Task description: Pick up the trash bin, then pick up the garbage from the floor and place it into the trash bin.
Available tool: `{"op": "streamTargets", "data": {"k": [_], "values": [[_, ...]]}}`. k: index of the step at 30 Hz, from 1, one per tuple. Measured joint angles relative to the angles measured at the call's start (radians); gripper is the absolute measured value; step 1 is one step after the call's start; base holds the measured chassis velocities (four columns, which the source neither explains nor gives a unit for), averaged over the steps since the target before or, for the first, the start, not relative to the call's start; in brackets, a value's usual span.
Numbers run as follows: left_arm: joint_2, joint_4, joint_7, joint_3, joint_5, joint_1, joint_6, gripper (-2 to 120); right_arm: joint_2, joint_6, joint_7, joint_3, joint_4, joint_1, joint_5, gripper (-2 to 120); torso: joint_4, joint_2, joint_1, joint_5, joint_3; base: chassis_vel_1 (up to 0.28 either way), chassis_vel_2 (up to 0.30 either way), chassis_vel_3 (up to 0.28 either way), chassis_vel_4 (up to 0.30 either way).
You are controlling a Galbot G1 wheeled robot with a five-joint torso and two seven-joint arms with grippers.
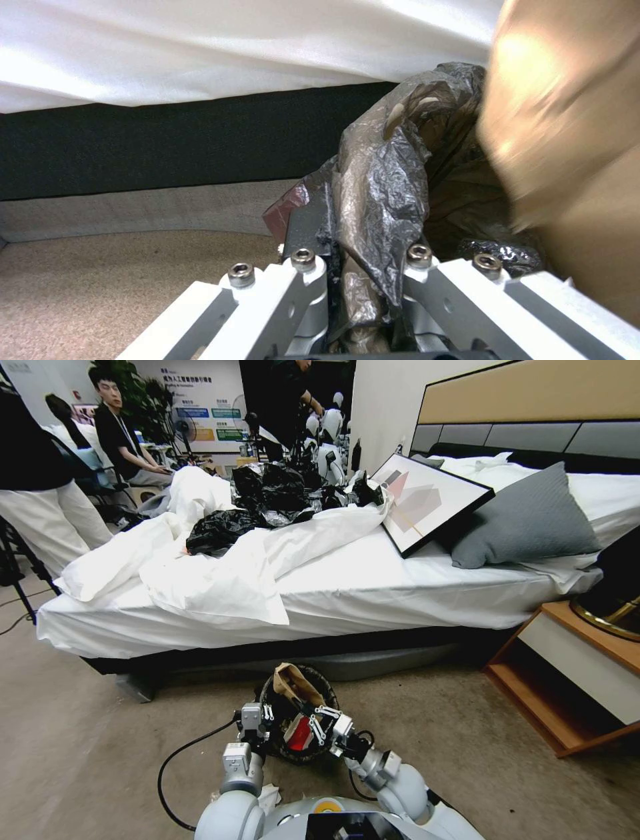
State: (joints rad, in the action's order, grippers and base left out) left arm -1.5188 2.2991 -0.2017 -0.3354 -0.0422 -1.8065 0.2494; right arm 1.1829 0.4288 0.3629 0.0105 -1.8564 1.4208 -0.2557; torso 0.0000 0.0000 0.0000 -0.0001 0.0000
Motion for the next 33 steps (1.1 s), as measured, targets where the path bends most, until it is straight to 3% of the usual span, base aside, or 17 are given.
{"op": "streamTargets", "data": {"k": [18,33], "values": [[0.005,0.010,0.000,0.001,0.000,-0.010,-0.003,6,0.003,0.000,0.000,0.018,0.065,-0.003,0.004,3,0.0000,0.000,0.000,0.0001,0.000,0.000,0.000,0.000,0.000],[0.003,0.015,0.000,-0.004,0.004,-0.007,-0.003,6,-0.003,0.024,0.004,0.016,0.082,0.024,0.054,59,0.0000,0.000,0.000,0.0001,0.000,0.000,0.000,0.000,0.000]]}}
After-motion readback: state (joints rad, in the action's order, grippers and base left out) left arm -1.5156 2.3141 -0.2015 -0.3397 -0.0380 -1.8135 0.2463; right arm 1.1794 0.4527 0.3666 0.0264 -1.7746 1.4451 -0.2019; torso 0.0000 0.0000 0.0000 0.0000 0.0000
